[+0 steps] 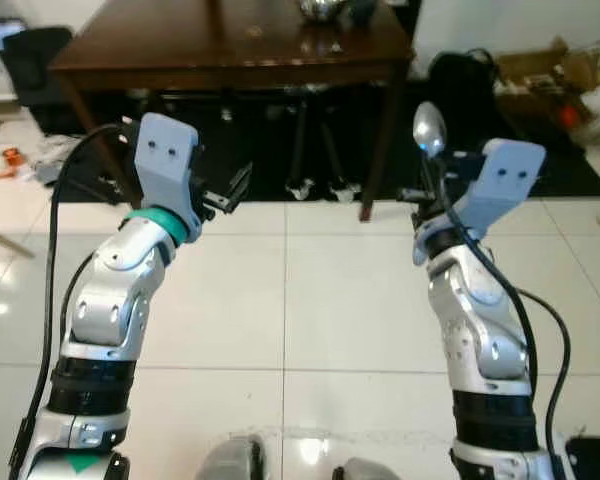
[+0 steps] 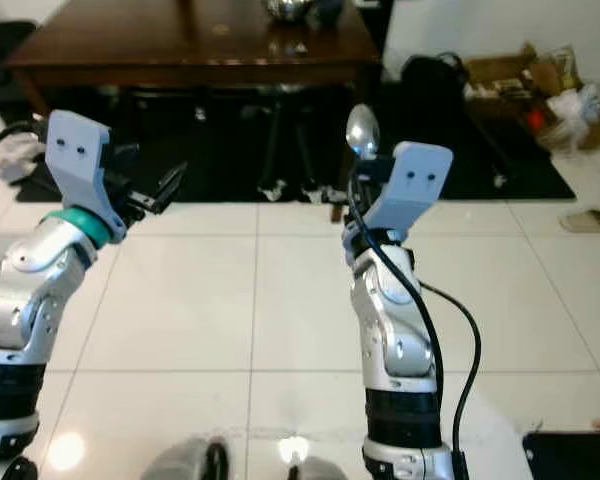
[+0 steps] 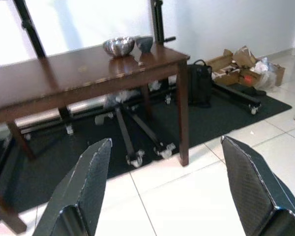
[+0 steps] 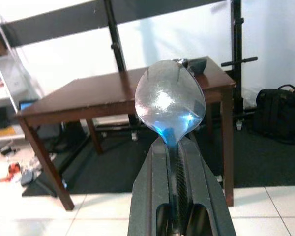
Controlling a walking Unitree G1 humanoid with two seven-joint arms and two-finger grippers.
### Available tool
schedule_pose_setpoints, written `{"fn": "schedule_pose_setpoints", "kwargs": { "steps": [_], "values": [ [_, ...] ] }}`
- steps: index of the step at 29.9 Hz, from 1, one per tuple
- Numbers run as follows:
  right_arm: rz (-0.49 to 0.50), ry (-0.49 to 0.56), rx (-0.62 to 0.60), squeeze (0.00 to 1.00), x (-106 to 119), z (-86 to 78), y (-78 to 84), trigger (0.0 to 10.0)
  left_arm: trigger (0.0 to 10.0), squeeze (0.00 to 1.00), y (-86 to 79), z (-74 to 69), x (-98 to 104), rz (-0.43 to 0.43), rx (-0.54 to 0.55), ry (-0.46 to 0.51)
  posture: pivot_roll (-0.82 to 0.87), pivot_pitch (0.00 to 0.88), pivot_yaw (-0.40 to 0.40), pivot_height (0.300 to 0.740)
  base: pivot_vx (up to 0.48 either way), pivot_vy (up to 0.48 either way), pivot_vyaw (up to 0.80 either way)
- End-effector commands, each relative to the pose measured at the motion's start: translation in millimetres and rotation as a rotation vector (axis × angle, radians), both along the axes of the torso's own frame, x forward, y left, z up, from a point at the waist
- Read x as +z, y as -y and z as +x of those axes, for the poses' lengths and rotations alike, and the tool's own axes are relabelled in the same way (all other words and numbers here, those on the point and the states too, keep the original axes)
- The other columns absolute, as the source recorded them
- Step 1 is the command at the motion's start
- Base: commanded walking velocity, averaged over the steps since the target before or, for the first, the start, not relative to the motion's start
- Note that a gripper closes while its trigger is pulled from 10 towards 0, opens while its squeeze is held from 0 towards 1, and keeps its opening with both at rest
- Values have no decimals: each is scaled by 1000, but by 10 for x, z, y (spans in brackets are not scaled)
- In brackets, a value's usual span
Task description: Setting the table
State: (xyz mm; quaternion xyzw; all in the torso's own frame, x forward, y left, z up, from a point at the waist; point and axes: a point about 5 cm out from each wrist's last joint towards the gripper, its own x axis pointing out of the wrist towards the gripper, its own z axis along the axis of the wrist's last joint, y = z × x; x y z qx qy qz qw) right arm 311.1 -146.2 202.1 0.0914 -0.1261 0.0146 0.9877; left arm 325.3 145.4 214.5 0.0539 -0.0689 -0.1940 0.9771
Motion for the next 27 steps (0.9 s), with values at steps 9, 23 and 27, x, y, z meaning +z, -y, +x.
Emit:
{"fn": "schedule_pose_setpoints", "kwargs": {
  "steps": [9,23,27],
  "values": [
    [-13,-5,29,0,-23,-8,-45,10000,10000,0,-45,19,-15,10,32,-7,2,0,59,740,0,0,788],
    [-19,4,106,0,-30,-44,-138,10000,10000,0,-60,33,-36,22,62,-15,3,0,59,740,0,0,788],
    [-14,9,119,0,-23,-50,-153,10000,10000,0,-59,37,-37,21,70,-16,5,0,58,740,0,0,786]
  ]
}}
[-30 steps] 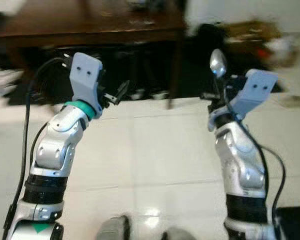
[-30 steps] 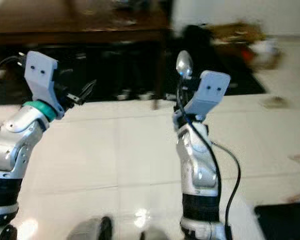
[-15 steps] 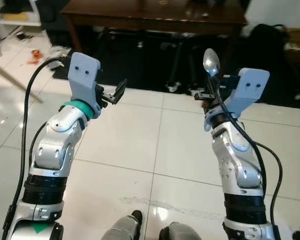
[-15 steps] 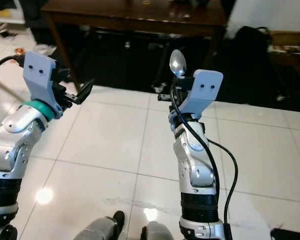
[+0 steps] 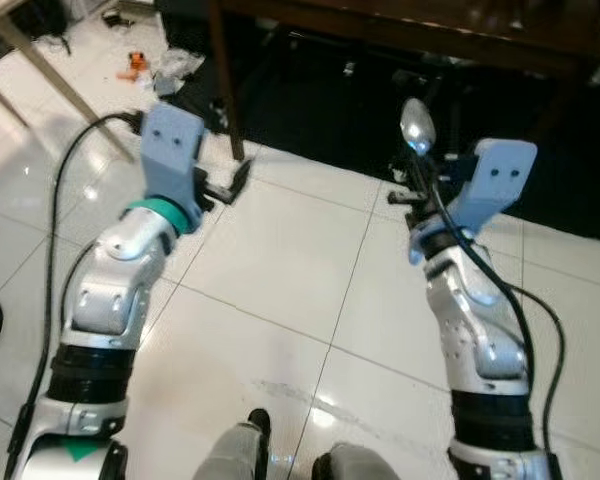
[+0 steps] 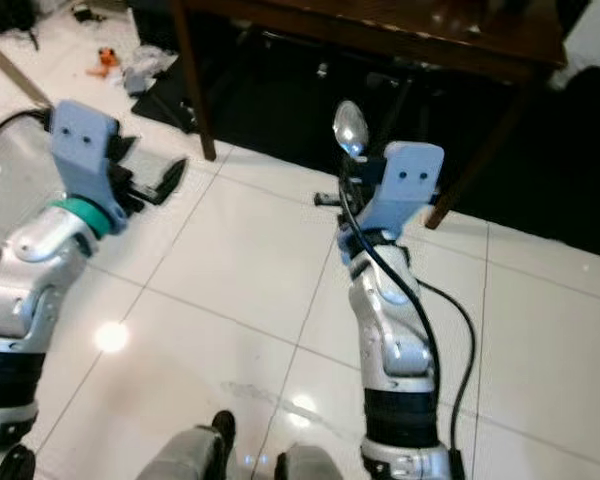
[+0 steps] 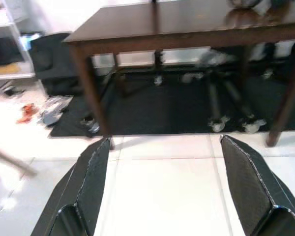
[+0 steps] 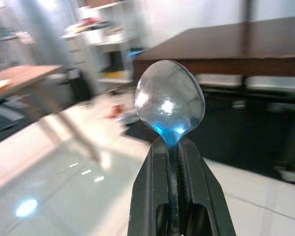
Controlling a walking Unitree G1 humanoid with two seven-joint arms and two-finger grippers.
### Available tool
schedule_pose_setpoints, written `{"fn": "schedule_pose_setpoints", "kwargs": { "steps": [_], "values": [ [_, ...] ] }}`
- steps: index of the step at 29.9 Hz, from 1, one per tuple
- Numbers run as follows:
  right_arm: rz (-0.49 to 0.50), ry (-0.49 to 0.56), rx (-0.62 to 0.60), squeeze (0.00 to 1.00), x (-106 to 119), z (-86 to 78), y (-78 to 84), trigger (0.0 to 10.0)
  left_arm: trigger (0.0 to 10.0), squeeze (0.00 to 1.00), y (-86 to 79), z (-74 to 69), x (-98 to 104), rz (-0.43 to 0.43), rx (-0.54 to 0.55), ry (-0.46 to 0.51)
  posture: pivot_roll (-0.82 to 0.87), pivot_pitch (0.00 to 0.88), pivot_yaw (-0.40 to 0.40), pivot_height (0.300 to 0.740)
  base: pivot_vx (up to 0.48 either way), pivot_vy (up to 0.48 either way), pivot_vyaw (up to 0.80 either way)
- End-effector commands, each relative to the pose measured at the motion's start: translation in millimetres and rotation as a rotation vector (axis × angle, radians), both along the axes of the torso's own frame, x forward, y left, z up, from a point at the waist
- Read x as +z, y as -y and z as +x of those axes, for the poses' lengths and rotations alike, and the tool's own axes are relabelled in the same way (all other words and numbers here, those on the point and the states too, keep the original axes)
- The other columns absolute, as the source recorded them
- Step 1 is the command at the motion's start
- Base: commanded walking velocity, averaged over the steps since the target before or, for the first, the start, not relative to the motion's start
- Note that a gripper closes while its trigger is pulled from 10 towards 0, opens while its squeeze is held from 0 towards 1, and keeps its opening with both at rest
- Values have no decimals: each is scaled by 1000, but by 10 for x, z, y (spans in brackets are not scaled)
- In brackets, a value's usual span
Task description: Setting the table
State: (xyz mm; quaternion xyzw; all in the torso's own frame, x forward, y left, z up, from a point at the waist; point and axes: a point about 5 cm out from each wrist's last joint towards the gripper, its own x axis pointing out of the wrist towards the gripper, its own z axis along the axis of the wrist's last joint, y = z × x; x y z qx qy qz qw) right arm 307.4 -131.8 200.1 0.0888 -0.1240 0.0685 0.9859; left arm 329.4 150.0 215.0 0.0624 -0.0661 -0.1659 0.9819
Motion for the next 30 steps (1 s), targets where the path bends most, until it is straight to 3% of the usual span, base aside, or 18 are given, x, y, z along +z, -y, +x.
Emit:
{"fn": "schedule_pose_setpoints", "kwargs": {
  "steps": [1,8,14,20,30],
  "values": [
    [7,4,15,0,-1,-14,-12,10000,10000,0,-14,-1,-39,4,14,-15,5,0,58,740,0,0,781],
    [13,6,13,0,5,-10,-12,10000,10000,0,-14,9,-25,-11,20,-9,8,0,58,740,0,0,781],
    [50,3,-68,0,20,25,87,10000,10000,0,-36,39,-44,0,61,-17,11,0,59,740,0,0,467],
    [90,18,-103,0,51,26,157,10000,10000,0,-130,118,-79,16,182,-34,9,0,62,740,374,0,0],
    [83,18,-97,0,46,22,143,10000,10000,0,-163,138,-62,11,205,-28,9,0,64,740,470,0,0]
  ]
}}
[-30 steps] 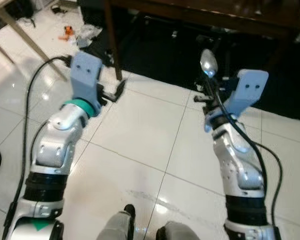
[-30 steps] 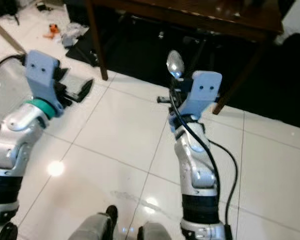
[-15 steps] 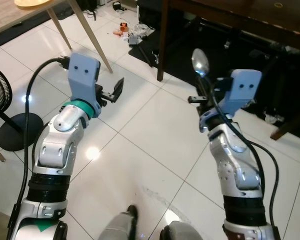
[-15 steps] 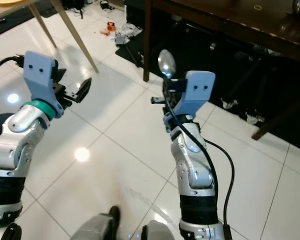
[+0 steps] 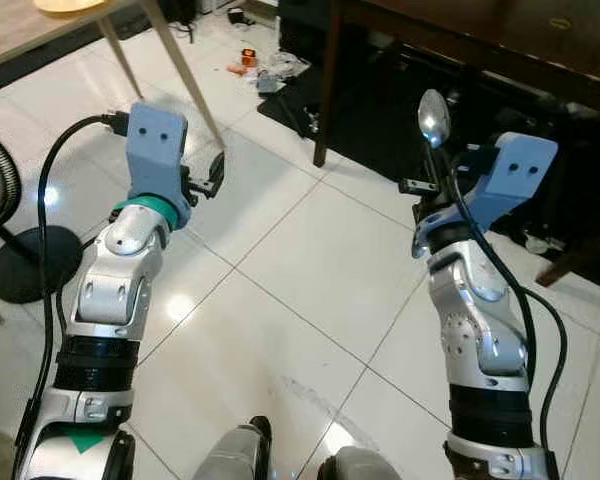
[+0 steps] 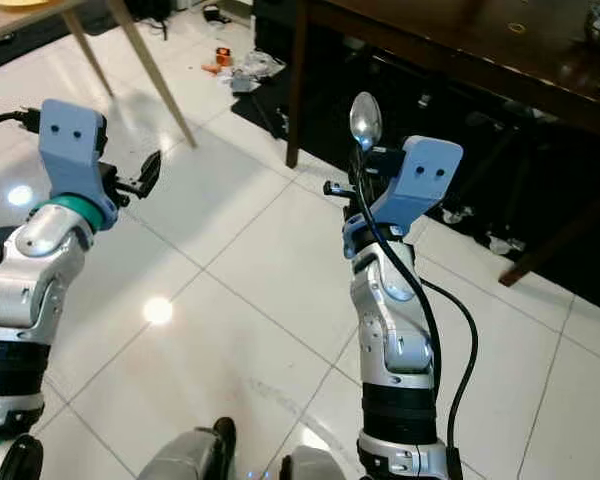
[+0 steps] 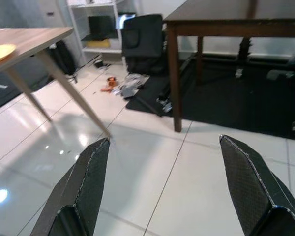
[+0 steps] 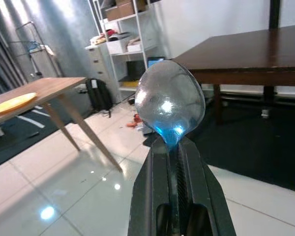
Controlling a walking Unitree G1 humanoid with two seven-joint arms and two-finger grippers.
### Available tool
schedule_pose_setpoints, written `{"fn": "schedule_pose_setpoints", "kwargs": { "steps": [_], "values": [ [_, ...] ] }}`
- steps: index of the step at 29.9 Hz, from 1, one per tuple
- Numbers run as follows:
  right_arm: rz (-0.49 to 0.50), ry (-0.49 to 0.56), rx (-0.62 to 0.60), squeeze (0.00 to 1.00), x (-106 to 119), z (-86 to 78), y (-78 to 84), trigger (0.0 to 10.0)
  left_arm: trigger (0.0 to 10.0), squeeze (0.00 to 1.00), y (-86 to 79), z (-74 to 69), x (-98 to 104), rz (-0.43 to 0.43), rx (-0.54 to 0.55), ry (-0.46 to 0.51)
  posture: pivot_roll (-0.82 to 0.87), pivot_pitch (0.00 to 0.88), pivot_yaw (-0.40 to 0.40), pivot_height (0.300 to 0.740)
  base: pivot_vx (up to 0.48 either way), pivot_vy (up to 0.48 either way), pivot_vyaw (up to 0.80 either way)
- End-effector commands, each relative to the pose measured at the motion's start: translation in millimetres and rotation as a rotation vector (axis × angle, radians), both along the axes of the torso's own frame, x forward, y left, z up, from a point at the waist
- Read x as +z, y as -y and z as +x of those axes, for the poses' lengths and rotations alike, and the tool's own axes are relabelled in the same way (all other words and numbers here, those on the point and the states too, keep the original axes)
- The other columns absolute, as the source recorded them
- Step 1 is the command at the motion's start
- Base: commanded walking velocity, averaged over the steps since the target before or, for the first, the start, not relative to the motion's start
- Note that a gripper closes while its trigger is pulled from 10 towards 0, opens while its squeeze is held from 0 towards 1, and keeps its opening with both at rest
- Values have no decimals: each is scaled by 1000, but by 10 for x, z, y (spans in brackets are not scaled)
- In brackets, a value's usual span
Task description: Setting the table
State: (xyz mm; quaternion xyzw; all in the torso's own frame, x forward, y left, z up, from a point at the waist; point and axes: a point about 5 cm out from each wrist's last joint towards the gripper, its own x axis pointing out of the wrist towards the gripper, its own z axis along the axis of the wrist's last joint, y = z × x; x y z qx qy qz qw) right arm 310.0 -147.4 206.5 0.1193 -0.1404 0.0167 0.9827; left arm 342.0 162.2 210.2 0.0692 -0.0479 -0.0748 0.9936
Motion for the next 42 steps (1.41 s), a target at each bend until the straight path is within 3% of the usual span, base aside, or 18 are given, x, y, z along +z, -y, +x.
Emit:
{"fn": "schedule_pose_setpoints", "kwargs": {
  "steps": [1,14,42],
  "values": [
    [7,-1,1,0,-18,-3,-16,10000,10000,0,-45,14,-13,8,25,-3,10,0,64,740,480,0,0],
    [7,-5,12,0,-25,-6,-38,10000,10000,0,-70,38,-9,21,64,7,10,0,63,740,451,0,0],
    [-1,-7,22,0,-28,9,-51,10000,10000,0,-74,46,-20,21,72,8,11,0,58,740,411,-234,0]
  ]
}}
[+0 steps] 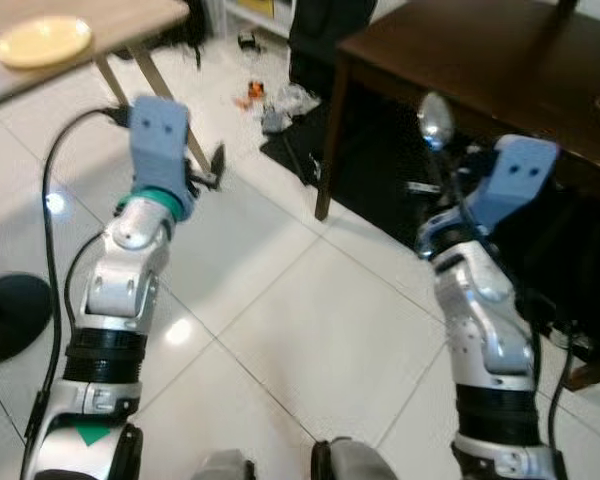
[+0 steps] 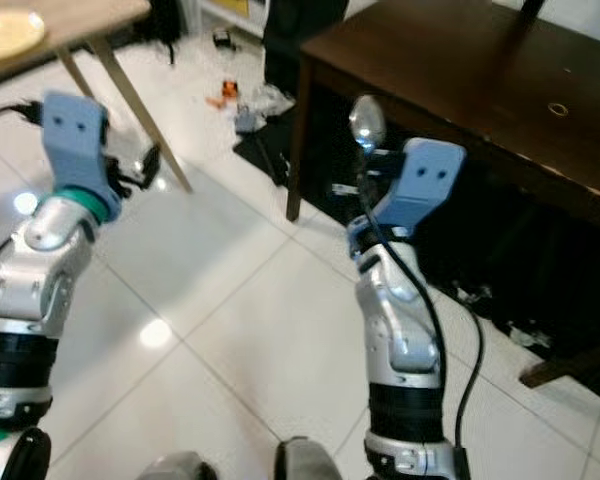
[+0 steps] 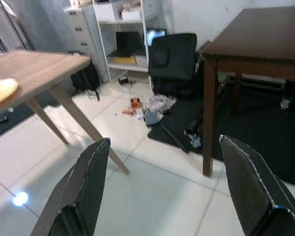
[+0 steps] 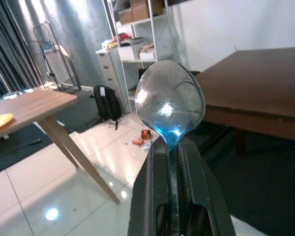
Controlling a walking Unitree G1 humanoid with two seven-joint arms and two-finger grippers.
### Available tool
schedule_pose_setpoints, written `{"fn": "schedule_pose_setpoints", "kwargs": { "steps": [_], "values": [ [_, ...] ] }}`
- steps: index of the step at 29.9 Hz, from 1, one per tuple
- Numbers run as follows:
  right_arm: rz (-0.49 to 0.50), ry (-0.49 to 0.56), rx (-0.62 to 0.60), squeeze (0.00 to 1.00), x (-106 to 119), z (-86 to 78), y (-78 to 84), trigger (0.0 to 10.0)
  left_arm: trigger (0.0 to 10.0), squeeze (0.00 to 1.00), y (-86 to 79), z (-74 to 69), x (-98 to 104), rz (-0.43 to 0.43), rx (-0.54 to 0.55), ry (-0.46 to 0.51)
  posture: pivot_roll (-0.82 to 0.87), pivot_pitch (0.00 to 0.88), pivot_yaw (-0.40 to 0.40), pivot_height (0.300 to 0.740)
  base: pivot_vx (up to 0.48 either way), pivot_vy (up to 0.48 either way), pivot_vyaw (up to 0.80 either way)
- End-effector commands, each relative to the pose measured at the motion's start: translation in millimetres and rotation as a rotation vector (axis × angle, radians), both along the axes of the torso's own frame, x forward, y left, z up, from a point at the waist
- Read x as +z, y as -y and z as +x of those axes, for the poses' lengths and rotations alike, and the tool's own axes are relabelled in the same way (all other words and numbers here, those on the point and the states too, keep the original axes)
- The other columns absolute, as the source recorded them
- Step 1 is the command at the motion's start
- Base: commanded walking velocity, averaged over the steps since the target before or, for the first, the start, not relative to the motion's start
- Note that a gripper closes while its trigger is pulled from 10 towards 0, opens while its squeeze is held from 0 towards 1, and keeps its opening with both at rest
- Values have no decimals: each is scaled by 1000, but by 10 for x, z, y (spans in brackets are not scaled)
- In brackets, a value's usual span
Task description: Setting the table
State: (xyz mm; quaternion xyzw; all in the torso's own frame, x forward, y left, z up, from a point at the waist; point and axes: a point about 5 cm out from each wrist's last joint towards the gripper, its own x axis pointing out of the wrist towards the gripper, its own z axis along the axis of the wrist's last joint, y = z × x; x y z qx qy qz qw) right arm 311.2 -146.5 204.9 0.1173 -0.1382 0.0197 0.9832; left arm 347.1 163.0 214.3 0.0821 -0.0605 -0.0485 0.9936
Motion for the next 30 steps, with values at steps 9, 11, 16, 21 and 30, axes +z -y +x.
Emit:
{"fn": "schedule_pose_setpoints", "kwargs": {
  "steps": [9,11,16,21,30],
  "values": [
    [1,-8,19,0,-22,1,-46,10000,10000,0,-53,-15,-61,-21,16,-23,12,0,56,740,197,-28,0],
    [0,-9,20,0,-24,0,-48,10000,10000,0,-61,-12,-61,-25,22,-23,12,0,55,740,251,0,0],
    [0,-10,20,0,-25,1,-45,10000,10000,0,-74,-7,-59,-20,31,-20,12,0,55,740,324,112,0],
    [0,-10,19,0,-27,0,-46,10000,10000,0,-90,-5,-51,-23,42,-14,12,0,56,740,463,0,0],
    [-1,-12,20,0,-30,2,-51,10000,10000,0,-125,7,-50,-20,66,-14,12,0,55,740,480,0,0]
  ]
}}
